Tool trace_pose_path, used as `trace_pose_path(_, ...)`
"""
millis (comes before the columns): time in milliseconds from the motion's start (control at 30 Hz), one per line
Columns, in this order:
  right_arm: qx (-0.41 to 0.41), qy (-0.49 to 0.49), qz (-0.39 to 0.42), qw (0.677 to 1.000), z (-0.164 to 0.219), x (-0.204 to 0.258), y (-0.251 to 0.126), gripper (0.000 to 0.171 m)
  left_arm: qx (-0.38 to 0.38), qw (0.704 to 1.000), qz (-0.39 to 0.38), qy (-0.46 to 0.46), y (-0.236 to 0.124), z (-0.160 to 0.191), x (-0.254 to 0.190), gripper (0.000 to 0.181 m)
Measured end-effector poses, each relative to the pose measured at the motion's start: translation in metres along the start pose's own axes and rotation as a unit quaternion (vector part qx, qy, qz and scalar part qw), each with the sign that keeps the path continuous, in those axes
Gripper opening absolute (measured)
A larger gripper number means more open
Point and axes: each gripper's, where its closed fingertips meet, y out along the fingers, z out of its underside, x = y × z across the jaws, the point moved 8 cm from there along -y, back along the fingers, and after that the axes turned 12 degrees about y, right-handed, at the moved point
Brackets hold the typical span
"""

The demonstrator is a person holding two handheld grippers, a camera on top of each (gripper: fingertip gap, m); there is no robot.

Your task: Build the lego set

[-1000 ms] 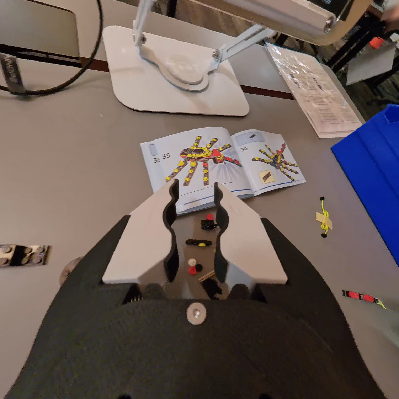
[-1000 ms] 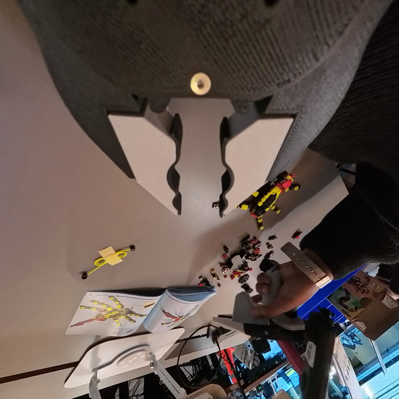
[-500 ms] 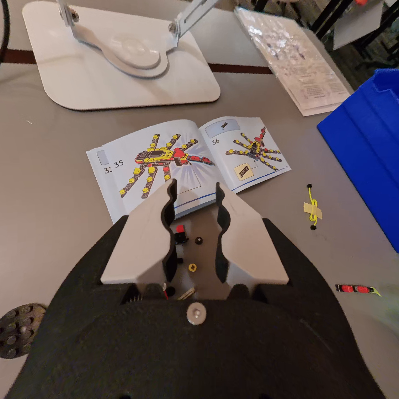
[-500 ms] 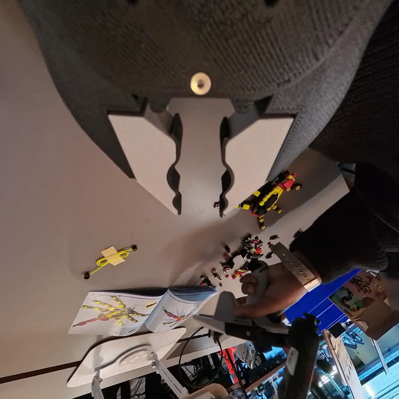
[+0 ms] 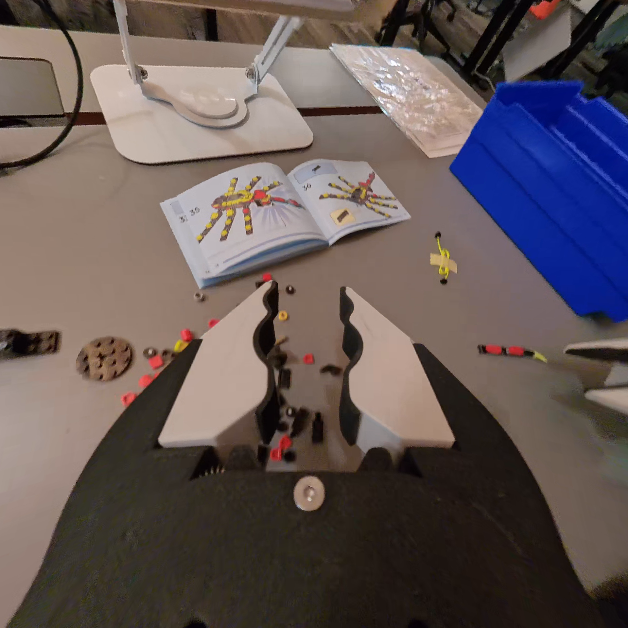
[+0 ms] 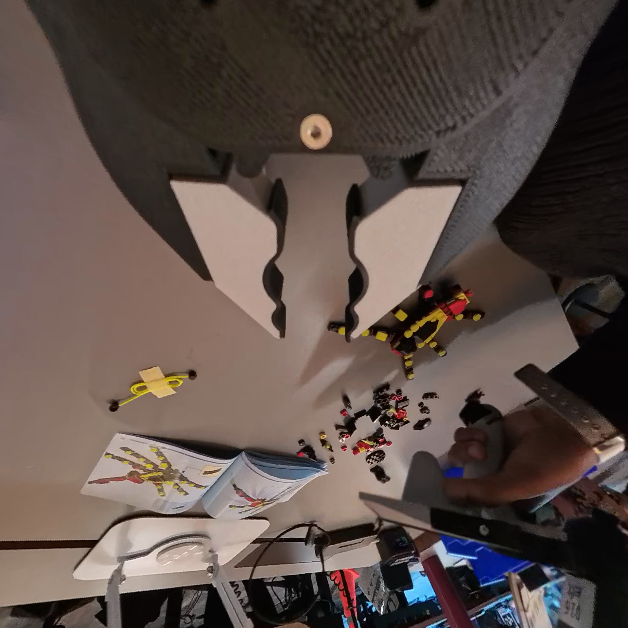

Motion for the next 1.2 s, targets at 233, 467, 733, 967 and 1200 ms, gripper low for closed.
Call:
trace_pose_path(233, -0.001, -0.031, -0.023, 0.999, -0.001, 0.014, 0.003, 0.034, 0.002, 0.998, -0.019, 0.061, -0.048, 0.040, -0.010, 0.034)
trace_pose_path(467, 0.003, -0.037, -0.032, 0.999, 0.003, 0.025, 0.001, 0.032, 0.002, 0.996, 0.040, 0.078, -0.068, 0.073, -0.029, 0.033)
trace_pose_path(733, 0.019, -0.020, -0.061, 0.998, 0.011, 0.040, 0.003, 0.032, 0.021, 0.989, 0.121, 0.083, -0.068, 0.084, -0.049, 0.027)
trace_pose_path(967, 0.076, -0.076, -0.069, 0.992, 0.025, 0.053, 0.013, 0.032, 0.041, 0.987, 0.127, 0.094, -0.065, 0.089, -0.053, 0.019)
trace_pose_path(1200, 0.099, -0.107, -0.099, 0.984, 0.032, 0.066, 0.014, 0.030, 0.037, 0.985, 0.130, 0.105, -0.063, 0.090, -0.055, 0.020)
